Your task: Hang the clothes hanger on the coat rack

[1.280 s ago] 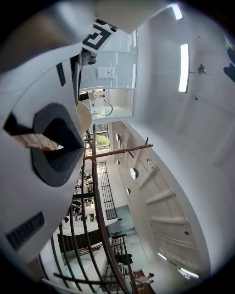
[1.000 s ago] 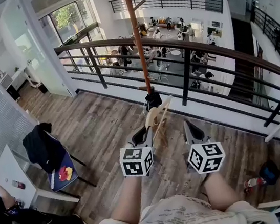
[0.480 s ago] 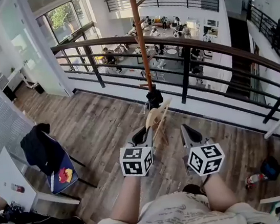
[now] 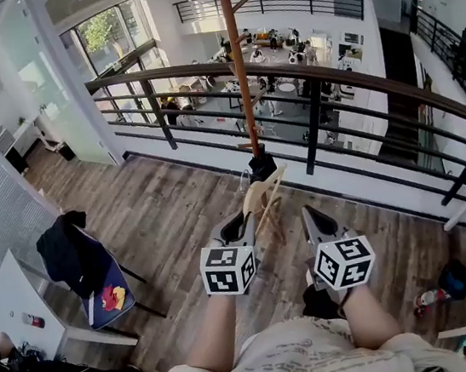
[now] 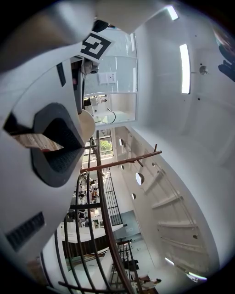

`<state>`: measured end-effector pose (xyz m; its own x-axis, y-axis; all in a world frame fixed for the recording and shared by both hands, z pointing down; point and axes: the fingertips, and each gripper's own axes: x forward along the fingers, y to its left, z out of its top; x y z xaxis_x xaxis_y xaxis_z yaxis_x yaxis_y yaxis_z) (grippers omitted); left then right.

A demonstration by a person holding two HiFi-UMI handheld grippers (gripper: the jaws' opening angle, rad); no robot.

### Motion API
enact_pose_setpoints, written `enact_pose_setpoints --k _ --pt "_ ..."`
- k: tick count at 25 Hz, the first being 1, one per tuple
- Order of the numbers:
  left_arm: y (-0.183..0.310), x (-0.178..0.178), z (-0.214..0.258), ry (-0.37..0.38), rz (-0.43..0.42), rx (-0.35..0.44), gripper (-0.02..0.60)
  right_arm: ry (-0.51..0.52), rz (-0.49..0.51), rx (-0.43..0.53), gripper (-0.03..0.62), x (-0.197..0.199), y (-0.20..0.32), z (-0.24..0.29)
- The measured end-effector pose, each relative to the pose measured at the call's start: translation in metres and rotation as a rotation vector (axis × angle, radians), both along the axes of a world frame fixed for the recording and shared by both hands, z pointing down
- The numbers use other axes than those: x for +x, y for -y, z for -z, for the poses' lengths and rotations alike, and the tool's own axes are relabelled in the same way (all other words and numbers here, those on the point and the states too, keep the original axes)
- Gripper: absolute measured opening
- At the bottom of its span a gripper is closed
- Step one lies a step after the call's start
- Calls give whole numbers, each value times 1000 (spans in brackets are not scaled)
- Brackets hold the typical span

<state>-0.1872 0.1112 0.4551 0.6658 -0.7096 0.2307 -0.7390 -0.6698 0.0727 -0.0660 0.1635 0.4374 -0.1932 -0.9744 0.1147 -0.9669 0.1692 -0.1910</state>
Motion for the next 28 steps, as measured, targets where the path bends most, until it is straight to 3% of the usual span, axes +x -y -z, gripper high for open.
enact_pose_setpoints --k 8,28 --pt "32 13 6 3 5 21 52 6 0 28 -2 17 34 8" --pt "137 89 -9 62 -25 49 52 58 21 20 -2 86 147 -20"
